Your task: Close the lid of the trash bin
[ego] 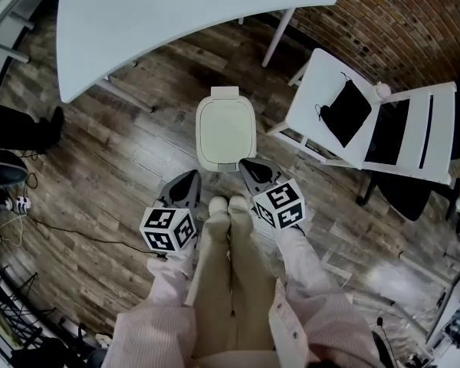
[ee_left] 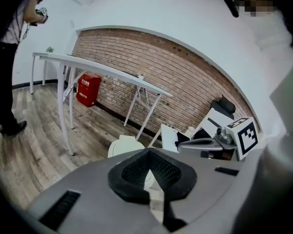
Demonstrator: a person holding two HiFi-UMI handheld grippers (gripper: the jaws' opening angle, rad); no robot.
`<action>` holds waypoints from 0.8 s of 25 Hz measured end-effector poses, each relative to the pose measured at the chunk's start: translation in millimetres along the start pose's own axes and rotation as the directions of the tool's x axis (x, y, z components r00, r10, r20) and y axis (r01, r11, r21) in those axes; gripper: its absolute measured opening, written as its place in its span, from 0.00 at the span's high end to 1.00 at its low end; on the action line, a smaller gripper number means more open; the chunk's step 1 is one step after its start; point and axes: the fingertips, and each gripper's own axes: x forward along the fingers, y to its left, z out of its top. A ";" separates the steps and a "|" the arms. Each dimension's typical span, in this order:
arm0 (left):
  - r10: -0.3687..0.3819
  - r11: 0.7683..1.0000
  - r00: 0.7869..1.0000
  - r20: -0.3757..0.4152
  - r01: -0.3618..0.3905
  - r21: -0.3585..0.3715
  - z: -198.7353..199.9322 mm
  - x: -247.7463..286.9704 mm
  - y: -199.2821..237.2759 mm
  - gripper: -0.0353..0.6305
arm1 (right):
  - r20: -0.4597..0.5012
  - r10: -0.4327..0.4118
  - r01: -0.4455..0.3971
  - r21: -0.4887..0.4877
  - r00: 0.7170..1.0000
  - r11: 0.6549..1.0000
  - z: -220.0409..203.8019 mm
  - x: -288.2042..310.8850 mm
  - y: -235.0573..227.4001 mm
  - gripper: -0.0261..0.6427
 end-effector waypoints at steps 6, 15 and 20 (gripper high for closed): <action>-0.002 1.000 0.997 0.073 0.001 0.013 39.0 -30.7 -23.4 0.96 | 0.101 0.013 -0.013 0.004 0.995 1.000 53.0 -37.7 15.5 0.95; -0.031 0.994 0.978 0.207 0.009 0.109 116.2 -70.8 -56.4 0.96 | 0.248 -0.017 0.017 0.002 0.969 1.000 125.9 -95.6 24.4 0.95; -0.046 0.988 0.961 0.273 0.003 0.157 154.1 -92.2 -67.0 0.96 | 0.324 -0.033 0.032 0.008 0.945 0.999 161.0 -121.3 26.7 0.95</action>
